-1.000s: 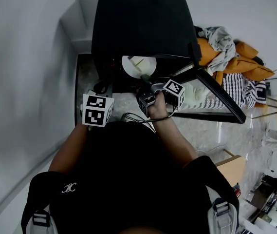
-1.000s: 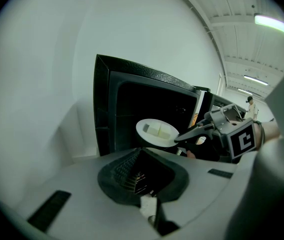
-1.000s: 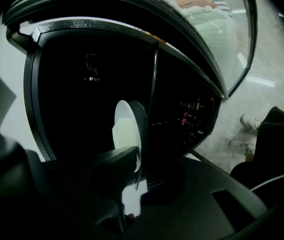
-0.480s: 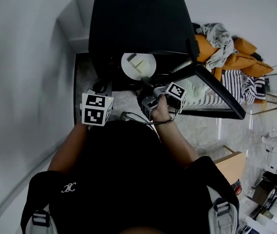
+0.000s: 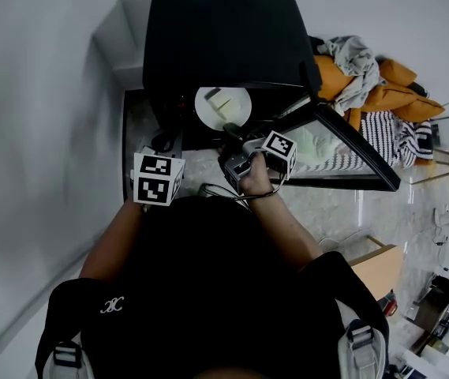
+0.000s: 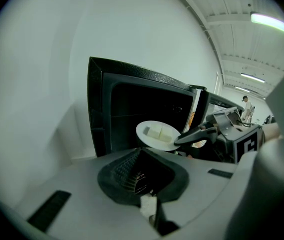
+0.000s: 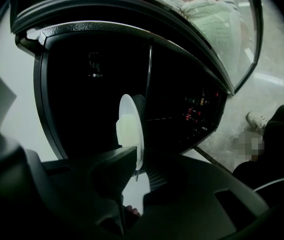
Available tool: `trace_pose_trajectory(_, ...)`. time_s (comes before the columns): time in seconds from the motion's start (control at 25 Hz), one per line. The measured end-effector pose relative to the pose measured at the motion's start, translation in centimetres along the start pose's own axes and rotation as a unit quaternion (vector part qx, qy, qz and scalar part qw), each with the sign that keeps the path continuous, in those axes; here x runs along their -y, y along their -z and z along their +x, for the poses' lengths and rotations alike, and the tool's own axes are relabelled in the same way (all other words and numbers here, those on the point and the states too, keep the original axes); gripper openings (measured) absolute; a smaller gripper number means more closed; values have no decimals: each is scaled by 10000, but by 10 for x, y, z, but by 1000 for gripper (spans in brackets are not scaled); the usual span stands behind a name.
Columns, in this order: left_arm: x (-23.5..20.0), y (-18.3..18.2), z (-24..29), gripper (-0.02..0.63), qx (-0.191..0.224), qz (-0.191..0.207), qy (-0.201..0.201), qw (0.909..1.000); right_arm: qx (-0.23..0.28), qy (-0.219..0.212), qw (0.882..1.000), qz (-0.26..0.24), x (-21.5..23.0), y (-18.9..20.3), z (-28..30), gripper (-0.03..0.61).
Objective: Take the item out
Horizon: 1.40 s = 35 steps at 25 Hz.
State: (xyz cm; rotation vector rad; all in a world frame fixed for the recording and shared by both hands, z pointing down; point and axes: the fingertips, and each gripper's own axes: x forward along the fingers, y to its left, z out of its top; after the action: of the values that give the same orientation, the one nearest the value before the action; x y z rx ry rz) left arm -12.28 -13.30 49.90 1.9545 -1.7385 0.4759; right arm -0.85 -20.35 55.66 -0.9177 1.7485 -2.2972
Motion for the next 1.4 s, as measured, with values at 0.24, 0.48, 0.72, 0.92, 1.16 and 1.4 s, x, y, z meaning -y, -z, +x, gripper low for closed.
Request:
trace_pose_trajectory(0.24, 1, -2, -1, 2, 22, -20, -14, 10000, 27, 67, 9999, 99, -1, 0, 6, 35)
trace_pose_trajectory(0.48, 0, -1, 1, 2, -25, -48, -12, 10000, -27, -59, 9999, -104, -6, 0, 6, 34)
trace_pose_trajectory(0.72, 3, 0, 2, 2, -29, -31, 33, 10000, -56, -409, 9982, -433, -25, 3, 1, 21)
trace_pose_trajectory(0.92, 5, -2, 8, 2, -65, 20, 99, 9999, -122, -517, 9977, -420, -22, 4, -1, 21)
trace_pose_trajectory(1.16, 5, 2, 9, 2, -114, 17, 142, 9998, -219, -690, 9948, -717, -29, 11, -12, 20)
trace_pose_trajectory(1.4, 3, -1, 7, 2, -126, -10, 196, 9997, -180, -922, 9931, -706, -40, 17, -30, 20)
